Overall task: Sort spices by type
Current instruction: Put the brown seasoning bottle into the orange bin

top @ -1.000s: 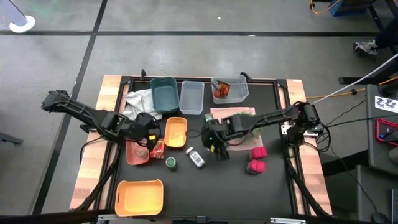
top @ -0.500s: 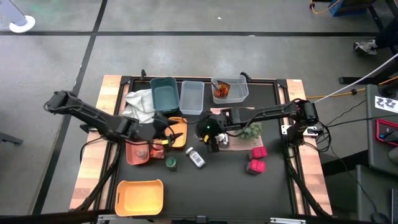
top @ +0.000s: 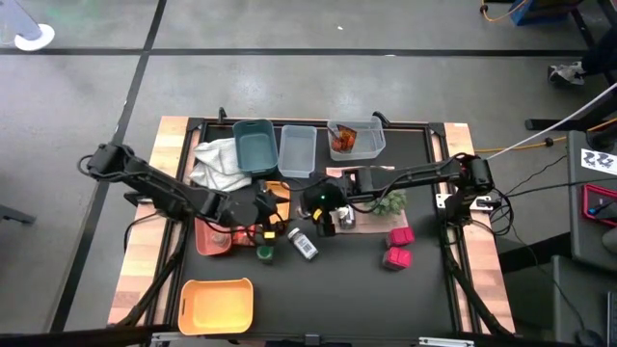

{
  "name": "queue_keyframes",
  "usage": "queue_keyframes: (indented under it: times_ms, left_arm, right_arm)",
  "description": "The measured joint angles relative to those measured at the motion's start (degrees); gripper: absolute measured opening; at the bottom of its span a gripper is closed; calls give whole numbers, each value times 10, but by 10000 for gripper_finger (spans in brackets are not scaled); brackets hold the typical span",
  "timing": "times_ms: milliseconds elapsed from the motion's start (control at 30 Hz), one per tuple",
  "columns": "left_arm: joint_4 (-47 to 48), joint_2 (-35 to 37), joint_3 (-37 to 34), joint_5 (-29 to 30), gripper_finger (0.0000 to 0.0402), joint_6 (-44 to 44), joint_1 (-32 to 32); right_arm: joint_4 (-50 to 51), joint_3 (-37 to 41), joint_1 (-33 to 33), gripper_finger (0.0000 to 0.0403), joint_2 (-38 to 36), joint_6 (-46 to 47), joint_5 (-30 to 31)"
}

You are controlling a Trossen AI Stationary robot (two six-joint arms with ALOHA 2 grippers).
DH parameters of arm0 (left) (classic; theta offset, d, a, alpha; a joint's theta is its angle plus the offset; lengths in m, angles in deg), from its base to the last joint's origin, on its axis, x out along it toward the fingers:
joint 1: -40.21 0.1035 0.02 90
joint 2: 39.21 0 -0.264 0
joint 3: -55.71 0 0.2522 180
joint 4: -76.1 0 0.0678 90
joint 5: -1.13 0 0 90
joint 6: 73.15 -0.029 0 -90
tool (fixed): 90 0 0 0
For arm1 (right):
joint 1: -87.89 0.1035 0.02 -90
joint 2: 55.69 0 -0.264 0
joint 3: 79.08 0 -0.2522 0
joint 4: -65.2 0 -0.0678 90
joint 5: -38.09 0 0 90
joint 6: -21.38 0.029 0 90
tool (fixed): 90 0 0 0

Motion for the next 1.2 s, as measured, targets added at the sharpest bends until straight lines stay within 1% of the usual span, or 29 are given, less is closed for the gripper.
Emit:
queue_keyframes:
  times_ms: [433, 833, 967, 1200]
  left_arm:
    - [-39, -12, 0, 0, 263, -24, 1]
    - [-42, -12, 0, 0, 262, -38, 7]
    - [-41, -12, 0, 0, 241, -38, 6]
    - [-40, -12, 0, -1, 181, -40, 6]
  right_arm:
    - [-65, 0, 0, 202, 0, 15, 0]
    - [-85, 0, 0, 204, 0, 15, -6]
    - [-86, 0, 0, 204, 0, 15, -6]
    - [-86, 0, 0, 204, 0, 15, -9]
